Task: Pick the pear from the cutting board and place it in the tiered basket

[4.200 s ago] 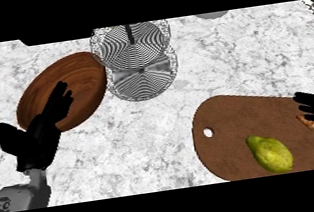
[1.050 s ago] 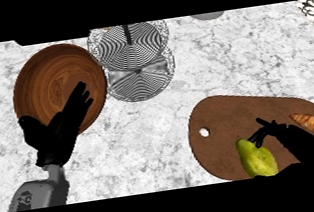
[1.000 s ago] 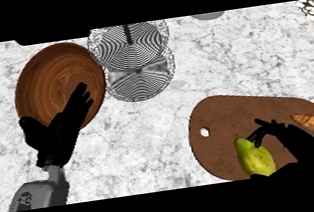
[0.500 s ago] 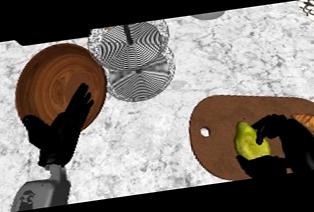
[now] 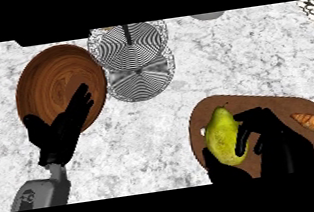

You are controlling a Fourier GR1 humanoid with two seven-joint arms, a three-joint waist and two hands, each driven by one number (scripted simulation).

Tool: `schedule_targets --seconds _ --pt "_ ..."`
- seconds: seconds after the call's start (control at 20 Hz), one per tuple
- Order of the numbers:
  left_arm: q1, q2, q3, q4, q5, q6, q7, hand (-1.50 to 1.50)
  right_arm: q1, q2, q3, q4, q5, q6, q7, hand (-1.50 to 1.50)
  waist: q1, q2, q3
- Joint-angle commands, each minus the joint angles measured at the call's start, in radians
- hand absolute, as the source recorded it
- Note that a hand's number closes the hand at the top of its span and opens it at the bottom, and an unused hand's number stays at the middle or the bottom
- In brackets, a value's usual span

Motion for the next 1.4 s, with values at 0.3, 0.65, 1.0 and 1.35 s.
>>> schedule_targets --seconds 0.3,0.65,1.0,1.35 --pt "-0.031 -0.017 0.000 0.019 0.000 0.004 0.006 0.00 -0.345 0.043 0.178 -0.080 0.241 0.263 0.341 1.50 0.017 0.007 0.002" --pt "-0.056 -0.007 0.003 0.017 0.013 -0.026 0.003 0.00 -0.540 0.043 0.020 0.085 0.120 0.321 0.317 1.50 0.049 0.018 0.002" --pt "-0.057 -0.006 -0.016 0.027 0.003 -0.044 0.003 0.00 -0.779 0.043 -0.189 0.273 -0.005 0.287 0.339 1.50 0.080 0.020 0.004" --pt "-0.066 -0.031 -0.027 0.066 -0.005 -0.044 -0.027 0.00 -1.060 0.043 -0.402 0.603 -0.079 0.208 0.283 1.50 0.085 0.029 0.005"
